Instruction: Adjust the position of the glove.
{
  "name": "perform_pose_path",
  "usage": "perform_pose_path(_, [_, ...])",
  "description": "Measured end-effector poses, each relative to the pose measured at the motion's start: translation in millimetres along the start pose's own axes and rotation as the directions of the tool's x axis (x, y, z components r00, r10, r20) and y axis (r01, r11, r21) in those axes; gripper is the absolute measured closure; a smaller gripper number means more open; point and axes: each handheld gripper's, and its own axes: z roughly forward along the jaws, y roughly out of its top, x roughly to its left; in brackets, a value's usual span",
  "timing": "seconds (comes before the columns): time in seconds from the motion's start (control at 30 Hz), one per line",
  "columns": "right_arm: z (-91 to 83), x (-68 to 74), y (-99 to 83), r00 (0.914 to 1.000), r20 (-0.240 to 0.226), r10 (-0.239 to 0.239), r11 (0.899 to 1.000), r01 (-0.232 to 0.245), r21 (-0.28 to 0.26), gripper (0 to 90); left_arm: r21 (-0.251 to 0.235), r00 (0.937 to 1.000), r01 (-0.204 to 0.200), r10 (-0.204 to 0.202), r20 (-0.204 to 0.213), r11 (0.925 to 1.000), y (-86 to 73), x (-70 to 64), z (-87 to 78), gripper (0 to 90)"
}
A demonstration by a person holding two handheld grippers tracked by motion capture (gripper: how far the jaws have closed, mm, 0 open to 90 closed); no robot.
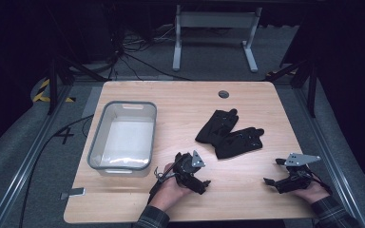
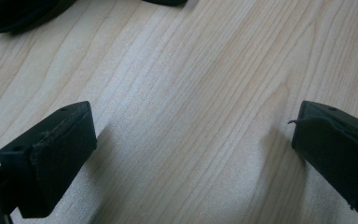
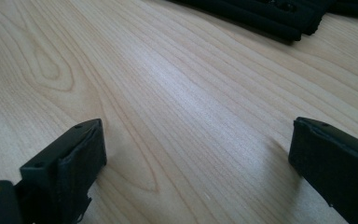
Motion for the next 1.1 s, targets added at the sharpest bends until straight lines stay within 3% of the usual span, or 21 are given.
perform_pose_path(0.1, [0.1,-0.6,0.5,1.0000,-0.003,-0.004,1.000,0.004,0.003,5.1,0.000,1.0000,0.000,0.000,0.000,1.0000,0.0,0.0,0.0,0.2])
perform_pose_path(0.2, [-2.5,-2.5,5.5,1.0000,0.003,0.003,1.000,-0.003,0.028,17.6,0.000,1.0000,0.000,0.000,0.000,1.0000,0.0,0.0,0.0,0.1])
perform_pose_path(0.4, [-2.8,-3.4,11.7,0.9997,-0.010,0.022,0.999,-0.021,0.030,25.2,0.000,1.0000,0.000,0.000,0.000,1.0000,0.0,0.0,0.0,0.2])
perform_pose_path(0.53, [-2.7,-3.2,24.0,0.9994,-0.026,0.022,1.000,-0.022,0.009,44.2,0.001,1.0000,-0.001,0.001,0.003,1.0000,0.1,0.3,0.1,0.0])
perform_pose_path(0.8, [2.6,0.2,42.0,0.9988,-0.050,-0.003,1.000,0.002,-0.004,71.7,0.001,1.0000,-0.002,0.002,0.003,1.0000,0.1,0.3,0.1,0.0])
perform_pose_path(0.87, [4.0,0.0,43.5,0.9983,-0.058,-0.001,1.000,0.001,-0.002,73.8,0.001,1.0000,-0.002,0.002,0.002,1.0000,0.2,0.4,0.1,0.0])
perform_pose_path(0.9, [8.5,0.5,48.6,0.9977,-0.068,-0.001,1.000,0.001,0.006,80.8,0.001,1.0000,-0.002,0.002,0.002,1.0000,0.2,0.4,0.1,0.0])
perform_pose_path(1.1, [15.8,1.5,58.2,0.9968,-0.079,-0.015,1.000,0.015,0.006,89.8,0.000,1.0000,-0.002,0.002,0.002,1.0000,0.1,0.3,0.1,0.0])
